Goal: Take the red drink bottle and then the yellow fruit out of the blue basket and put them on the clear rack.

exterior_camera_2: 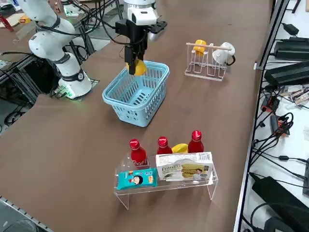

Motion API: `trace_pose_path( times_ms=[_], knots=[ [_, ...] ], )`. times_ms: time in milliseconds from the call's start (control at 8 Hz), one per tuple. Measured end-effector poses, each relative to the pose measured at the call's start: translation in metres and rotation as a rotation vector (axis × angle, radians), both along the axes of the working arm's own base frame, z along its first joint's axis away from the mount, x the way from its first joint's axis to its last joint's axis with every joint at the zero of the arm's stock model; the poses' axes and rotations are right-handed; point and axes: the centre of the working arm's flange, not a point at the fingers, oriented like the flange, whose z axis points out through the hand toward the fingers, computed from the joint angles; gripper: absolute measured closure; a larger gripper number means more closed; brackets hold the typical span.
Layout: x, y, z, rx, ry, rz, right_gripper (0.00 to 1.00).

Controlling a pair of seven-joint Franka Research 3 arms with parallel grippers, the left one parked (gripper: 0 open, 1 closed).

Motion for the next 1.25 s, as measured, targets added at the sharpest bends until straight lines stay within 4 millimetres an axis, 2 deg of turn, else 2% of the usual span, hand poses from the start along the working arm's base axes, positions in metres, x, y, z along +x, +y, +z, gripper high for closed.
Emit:
trace_pose_path(
  times_ms=[250, 375, 625, 750, 1000, 1250],
  knots=[
    [0.041, -0.020, -0.025, -0.056, -0.020, 0.137, 0.14],
    [0.073, -0.054, -0.060, -0.063, -0.022, 0.244, 0.14],
    [0.084, -0.081, -0.091, -0.121, 0.003, 0.345, 0.14],
    [0.086, -0.096, -0.114, -0.137, 0.031, 0.399, 0.14],
    [0.087, -0.120, -0.156, -0.152, 0.077, 0.468, 0.14],
    [0.082, -0.143, -0.186, -0.137, 0.105, 0.500, 0.14]
  ],
)
